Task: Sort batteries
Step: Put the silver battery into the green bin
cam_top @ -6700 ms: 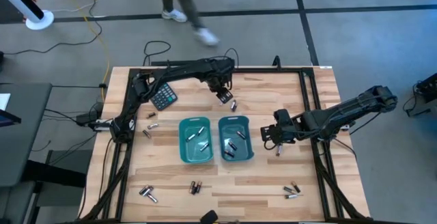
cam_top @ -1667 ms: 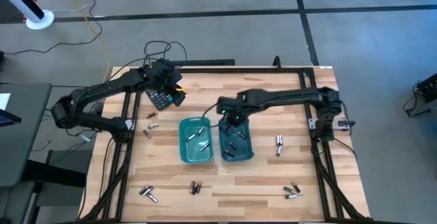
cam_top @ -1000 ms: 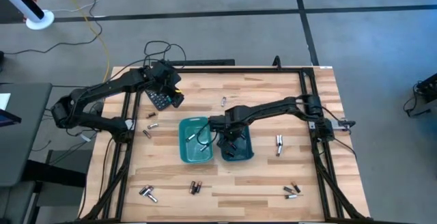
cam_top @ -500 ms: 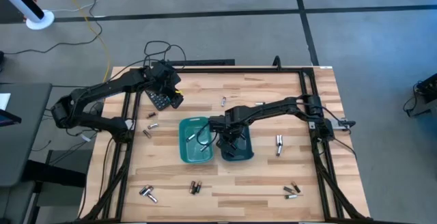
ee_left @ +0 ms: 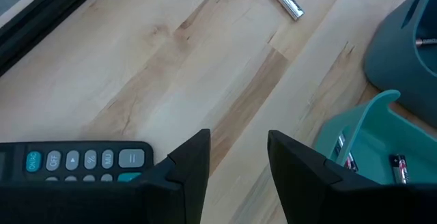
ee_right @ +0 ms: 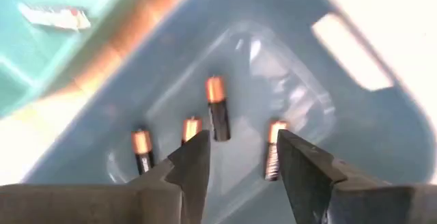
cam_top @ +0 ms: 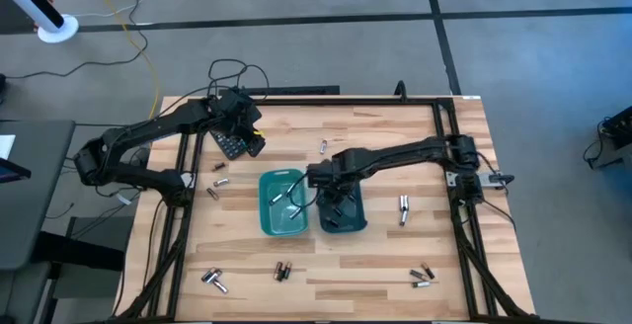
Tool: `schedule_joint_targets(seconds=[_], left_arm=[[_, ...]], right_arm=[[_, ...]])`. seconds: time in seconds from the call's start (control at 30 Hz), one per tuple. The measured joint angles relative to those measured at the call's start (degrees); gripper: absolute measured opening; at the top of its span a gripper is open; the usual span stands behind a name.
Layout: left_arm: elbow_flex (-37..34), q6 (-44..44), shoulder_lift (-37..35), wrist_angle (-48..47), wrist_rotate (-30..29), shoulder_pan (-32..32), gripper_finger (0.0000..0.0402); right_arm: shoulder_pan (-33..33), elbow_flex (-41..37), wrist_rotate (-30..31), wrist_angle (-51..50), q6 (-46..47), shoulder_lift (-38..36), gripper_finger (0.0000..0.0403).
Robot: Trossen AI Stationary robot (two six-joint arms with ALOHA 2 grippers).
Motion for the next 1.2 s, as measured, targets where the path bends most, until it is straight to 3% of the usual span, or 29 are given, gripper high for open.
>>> schedule_joint_targets(seconds=[0.23, 0.37, 0.47, 0.77, 0.93, 1.2], left_arm=[[1.12, 3.42, -0.71, -1.53, -0.38, 0.02, 0.0141], [5.5, 8.84, -2.12, -7.6, -5.95, 0.0, 0.0141], [8.88, 11.81, -4.14, -11.7, -9.09, 0.02, 0.0141], [11.43, 18.23, -13.09, -28.32, -9.28, 0.02, 0.0141], [9.1, 22.89, -15.78, -37.51, -9.0, -0.1, 0.0141], [-0.72, 22.63, -15.14, -38.26, -6.09, -3.39, 0.0141]], right_arm=[[0.92, 0.0, 9.13, -3.63, 3.18, -12.82, 0.0163], [3.9, -3.04, 18.04, -9.65, 10.21, -20.92, 0.0156], [7.3, -10.29, 21.33, -11.18, 19.2, -27.92, 0.0155], [15.74, -34.1, 23.55, -4.72, 44.34, -44.91, 0.0154], [16.37, -40.4, 24.09, 2.85, 45.65, -48.05, 0.0154], [16.4, -42.71, 24.08, 11.89, 38.9, -47.92, 0.0154]])
